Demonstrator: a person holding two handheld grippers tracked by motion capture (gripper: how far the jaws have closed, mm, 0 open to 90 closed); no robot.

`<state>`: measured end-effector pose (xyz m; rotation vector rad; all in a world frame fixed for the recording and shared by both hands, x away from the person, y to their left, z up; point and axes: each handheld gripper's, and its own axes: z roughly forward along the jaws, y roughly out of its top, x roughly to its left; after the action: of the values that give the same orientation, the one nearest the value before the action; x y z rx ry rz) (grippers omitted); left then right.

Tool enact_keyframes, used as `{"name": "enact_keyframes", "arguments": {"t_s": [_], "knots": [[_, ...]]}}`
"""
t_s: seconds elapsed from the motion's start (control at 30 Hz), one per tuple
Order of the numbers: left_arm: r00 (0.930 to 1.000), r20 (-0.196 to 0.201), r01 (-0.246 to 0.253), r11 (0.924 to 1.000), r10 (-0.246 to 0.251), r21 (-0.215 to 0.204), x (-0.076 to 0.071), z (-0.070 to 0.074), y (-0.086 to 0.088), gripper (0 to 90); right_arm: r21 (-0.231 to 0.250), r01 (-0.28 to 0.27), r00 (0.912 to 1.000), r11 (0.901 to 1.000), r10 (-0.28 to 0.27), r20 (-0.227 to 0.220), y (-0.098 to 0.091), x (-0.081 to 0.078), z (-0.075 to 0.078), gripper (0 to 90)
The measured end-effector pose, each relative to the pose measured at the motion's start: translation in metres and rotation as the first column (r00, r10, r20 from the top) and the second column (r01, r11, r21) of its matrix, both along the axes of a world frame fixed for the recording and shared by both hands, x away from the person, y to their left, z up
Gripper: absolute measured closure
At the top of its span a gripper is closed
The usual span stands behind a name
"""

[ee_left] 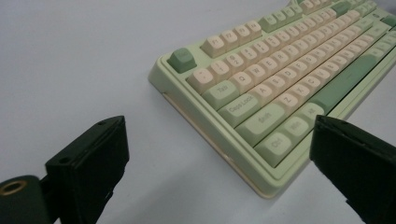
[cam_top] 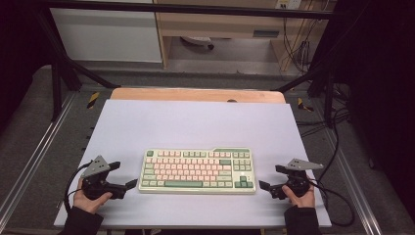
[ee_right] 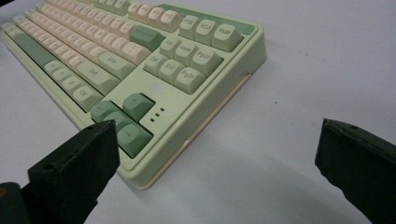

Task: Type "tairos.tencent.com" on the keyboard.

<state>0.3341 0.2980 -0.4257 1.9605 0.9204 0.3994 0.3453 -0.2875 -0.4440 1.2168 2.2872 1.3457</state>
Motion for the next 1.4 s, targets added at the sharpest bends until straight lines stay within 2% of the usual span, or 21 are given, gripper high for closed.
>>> {"name": "enact_keyframes", "arguments": {"t_s": [0.2, 0.57, 0.7, 0.73, 0.97, 1.23, 1.4], "knots": [[0.9998, 0.012, -0.014, 0.9999, 0.014, -0.005, -0.001, 0.007, -0.006, 11.8, 0.0, 0.001, 1.0, 1.0, -0.001, -0.001, 0.0, 0.0, 0.0, 0.6], [0.999, 0.04, -0.018, 0.9998, 0.018, -0.008, -0.002, 0.017, -0.021, 40.0, -0.001, 0.002, 1.0, 1.0, -0.002, 0.0, 0.0, 0.0, 0.0, 0.6], [0.9989, 0.043, -0.02, 0.9998, 0.02, -0.01, -0.001, 0.02, -0.025, 46.2, -0.003, 0.0, 1.0, 1.0, 0.0, -0.001, 0.0, 0.0, 0.0, 0.6], [0.9989, 0.042, -0.02, 0.9997, 0.02, -0.012, -0.001, 0.02, -0.025, 50.8, 0.001, 0.002, 1.0, 1.0, -0.002, -0.004, 0.0, 0.0, 0.0, 0.6], [0.9992, 0.04, 0.0, 0.9999, 0.001, -0.015, 0.002, 0.025, -0.034, 66.9, -0.001, 0.002, 1.0, 1.0, -0.002, 0.0, 0.0, 0.0, 0.0, 0.6], [0.9981, 0.046, 0.04, 0.9991, -0.04, -0.009, 0.007, 0.029, -0.058, 79.8, 0.002, 0.002, 1.0, 1.0, -0.002, -0.001, 0.0, 0.0, 0.0, 0.6], [0.9978, 0.043, 0.052, 0.9987, -0.051, -0.005, 0.01, 0.028, -0.065, 87.4, 0.004, 0.001, 1.0, 1.0, -0.001, -0.003, 0.0, 0.0, 0.0, 0.6]]}}
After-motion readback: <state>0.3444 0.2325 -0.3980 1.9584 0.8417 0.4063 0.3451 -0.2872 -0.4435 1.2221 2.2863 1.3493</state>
